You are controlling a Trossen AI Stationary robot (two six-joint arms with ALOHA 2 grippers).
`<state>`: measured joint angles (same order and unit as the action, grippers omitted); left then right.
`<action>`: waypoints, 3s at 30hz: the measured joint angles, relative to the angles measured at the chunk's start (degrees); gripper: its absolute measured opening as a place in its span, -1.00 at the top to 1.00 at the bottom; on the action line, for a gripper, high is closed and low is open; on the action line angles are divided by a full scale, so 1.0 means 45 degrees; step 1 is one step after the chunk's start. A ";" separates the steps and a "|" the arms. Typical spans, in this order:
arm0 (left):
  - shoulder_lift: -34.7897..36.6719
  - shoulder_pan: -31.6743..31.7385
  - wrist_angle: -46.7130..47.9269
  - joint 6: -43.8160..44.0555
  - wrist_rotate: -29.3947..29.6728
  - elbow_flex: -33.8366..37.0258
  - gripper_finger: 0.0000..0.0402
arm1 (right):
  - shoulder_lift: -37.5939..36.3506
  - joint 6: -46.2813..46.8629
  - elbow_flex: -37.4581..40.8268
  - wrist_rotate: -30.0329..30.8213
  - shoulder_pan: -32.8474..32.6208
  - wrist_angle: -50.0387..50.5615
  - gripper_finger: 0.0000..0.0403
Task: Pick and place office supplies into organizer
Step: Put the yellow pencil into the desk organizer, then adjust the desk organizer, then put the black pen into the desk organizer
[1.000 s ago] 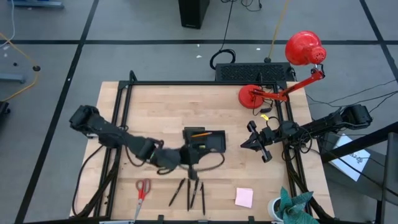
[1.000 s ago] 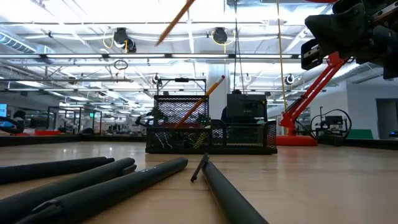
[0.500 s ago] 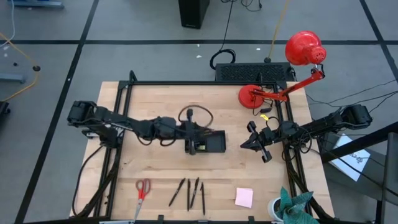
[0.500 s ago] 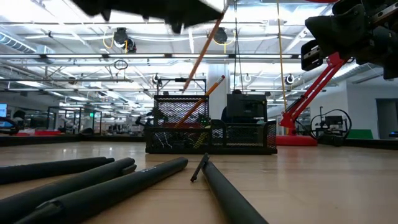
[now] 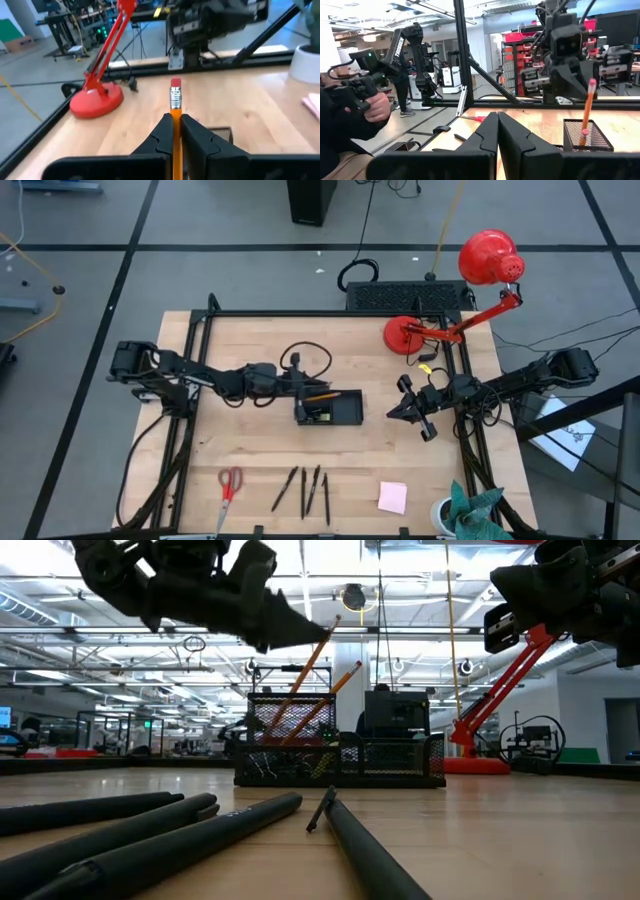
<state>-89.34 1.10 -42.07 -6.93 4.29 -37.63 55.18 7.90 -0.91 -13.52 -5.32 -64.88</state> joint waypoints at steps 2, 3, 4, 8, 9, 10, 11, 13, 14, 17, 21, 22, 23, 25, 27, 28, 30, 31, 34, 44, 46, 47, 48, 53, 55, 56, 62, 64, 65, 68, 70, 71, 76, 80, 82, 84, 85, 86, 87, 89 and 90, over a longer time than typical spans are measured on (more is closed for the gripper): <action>0.0000 0.0015 -0.0028 0.0047 0.0016 0.0242 0.88 | 0.0000 0.0002 0.0000 0.0003 0.0000 -0.0001 0.98; 0.0000 0.0014 -0.0037 0.0065 0.0029 0.0349 0.89 | 0.0000 0.0000 0.0000 0.0006 0.0000 -0.0001 0.98; 0.0000 0.0010 -0.0023 0.0142 0.0039 0.0451 0.90 | 0.0000 0.0000 0.0000 0.0010 0.0000 -0.0001 0.98; -0.0184 0.0061 -0.0169 0.0353 0.0214 0.0632 0.96 | 0.0000 -0.0076 0.0000 0.0044 0.0000 -0.0001 0.98; -0.0267 0.0103 -0.0139 0.0423 0.0271 0.0647 0.96 | 0.0000 -0.0137 0.0000 0.0049 0.0000 -0.0001 0.98; -0.0356 0.0148 -0.0125 0.0523 0.0290 0.0651 0.96 | 0.0000 -0.0173 0.0004 0.0049 0.0000 -0.0005 0.98; -0.0494 0.0201 -0.0146 0.0616 0.0287 0.0643 0.95 | 0.0000 -0.0194 0.0000 0.0049 0.0000 -0.0001 0.98; -0.0828 0.0270 -0.0207 0.0726 0.0287 0.0564 0.91 | 0.0005 -0.0194 0.0002 0.0053 0.0000 -0.0001 0.98; -0.0963 0.0291 -0.0211 0.0796 0.0287 0.0579 0.88 | 0.0003 -0.0194 0.0000 0.0060 0.0000 -0.0001 0.98; -0.1394 0.0345 -0.0747 0.0822 0.0244 0.0579 0.83 | 0.0005 -0.0238 0.0005 0.0087 0.0000 -0.0006 0.98; -0.1661 0.0335 -0.1115 0.0909 0.0228 0.0574 0.79 | 0.0005 -0.0238 0.0000 0.0068 0.0005 0.0005 0.98; -0.1661 0.0335 -0.1118 0.0958 0.0201 0.0574 0.78 | 0.0005 -0.0240 0.0000 0.0068 0.0005 -0.0001 0.98; -0.1661 0.0335 -0.1127 0.1003 0.0170 0.0573 0.77 | 0.0005 -0.0245 0.0000 0.0066 0.0005 0.0004 0.98; -0.1665 0.0335 -0.1110 0.0999 0.0091 0.0574 0.74 | 0.0005 -0.0248 0.0004 0.0058 0.0005 -0.0001 0.98; -0.1685 0.0335 -0.1134 0.0987 -0.0175 0.0577 0.70 | 0.0005 -0.0248 0.0000 0.0054 0.0005 0.0004 0.98; -0.1685 0.0335 -0.1209 0.0983 -0.0319 0.0579 0.68 | 0.0005 -0.0244 0.0005 0.0053 0.0005 -0.0001 0.98; -0.1681 0.0325 -0.1479 0.0952 -0.0418 0.0579 0.61 | 0.0005 -0.0246 0.0001 0.0049 0.0005 0.0003 0.98; -0.1681 0.0316 -0.1572 0.0949 -0.0418 0.0579 0.58 | 0.0005 -0.0243 0.0000 0.0049 0.0005 -0.0001 0.98; -0.1635 0.0311 -0.1717 0.0771 -0.0414 0.0579 0.46 | 0.0005 -0.0243 0.0000 0.0049 0.0005 -0.0001 0.98; 0.0488 -0.0421 -0.0432 0.0757 -0.0137 0.0567 0.28 | 0.0005 -0.0241 0.0000 0.0044 0.0005 0.0033 0.98; 0.0790 -0.1050 0.0600 0.1032 -0.0141 0.0545 0.35 | 0.0005 -0.0238 0.0004 0.0043 0.0005 0.0127 0.98; 0.0792 -0.1393 0.1218 0.1065 -0.0096 0.0545 0.40 | 0.0005 -0.0242 0.0002 0.0039 0.0005 0.0136 0.98; 0.0750 -0.1781 0.1869 0.1192 0.0111 0.0553 0.47 | 0.0005 -0.0243 0.0000 0.0044 0.0005 0.0161 0.98; -0.0088 -0.3309 0.3424 0.2689 0.0831 0.0564 0.92 | 0.0005 -0.0240 0.0000 0.0044 0.0005 0.0283 0.98; -0.0490 -0.3687 0.3401 0.3161 0.1136 0.0569 0.95 | 0.0005 -0.0243 0.0000 0.0044 0.0005 0.0318 0.98; -0.0666 -0.3824 0.3406 0.3301 0.1339 0.0564 0.94 | 0.0005 -0.0243 0.0000 0.0044 0.0005 0.0305 0.98; -0.1269 -0.3860 0.4318 0.4482 0.1999 0.0564 0.98 | 0.0000 -0.0243 0.0002 0.0355 0.0015 0.0291 0.98; -0.1307 -0.3798 0.4512 0.4817 0.2056 0.0564 0.96 | 0.0000 -0.0243 0.0000 0.0355 0.0015 0.0288 0.98; -0.1307 -0.3798 0.4688 0.4928 0.2083 0.0564 0.96 | 0.0000 -0.0243 0.0001 0.0355 0.0011 0.0274 0.98; -0.1307 -0.3798 0.5325 0.5095 0.2444 0.0564 0.98 | 0.0000 -0.0243 0.0000 0.0355 0.0010 0.0247 0.98; -0.1307 -0.3798 0.5574 0.5266 0.2655 0.0564 0.98 | 0.0000 -0.0243 0.0000 0.0355 0.0010 0.0238 0.98; -0.1307 -0.3798 0.5689 0.5292 0.2759 0.0564 0.97 | 0.0000 -0.0243 0.0004 0.0355 0.0010 0.0242 0.98; -0.1307 -0.3740 0.5891 0.5294 0.3070 0.0564 0.98 | 0.0000 -0.0243 0.0000 0.0359 0.0010 0.0242 0.98; -0.1307 -0.3631 0.5771 0.5287 0.3021 0.0564 0.96 | 0.0000 -0.0243 0.0002 0.0359 0.0010 0.0245 0.98; -0.1307 -0.3626 0.5616 0.5240 0.3004 0.0564 0.98 | 0.0000 -0.0243 0.0001 0.0364 0.0010 0.0240 0.98; -0.1118 -0.3783 0.5491 0.5035 0.2786 0.0557 0.99 | 0.0000 -0.0243 0.0000 0.0364 0.0010 0.0242 0.98; -0.0978 -0.3922 0.5606 0.5003 0.2710 0.0434 0.98 | 0.0000 -0.0243 0.0000 0.0365 0.0010 0.0241 0.98; -0.0833 -0.4107 0.5922 0.5078 0.2667 0.0163 0.98 | 0.0000 -0.0243 0.0000 0.0369 0.0010 0.0238 0.98; -0.0620 -0.4304 0.6577 0.5304 0.2661 -0.0197 0.98 | 0.0000 -0.0243 0.0000 0.0369 0.0010 0.0247 0.98; -0.0305 -0.4775 0.9025 0.6011 0.2798 -0.1281 0.99 | 0.0000 -0.0243 0.0003 0.0369 0.0010 0.0223 0.98; -0.0301 -0.5072 1.0442 0.6502 0.3040 -0.2028 0.99 | 0.0004 -0.0243 0.0000 0.0369 0.0010 0.0231 0.98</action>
<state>-90.69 -21.72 4.92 22.33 17.97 -46.76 55.20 6.81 -0.91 -11.86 -5.28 -63.84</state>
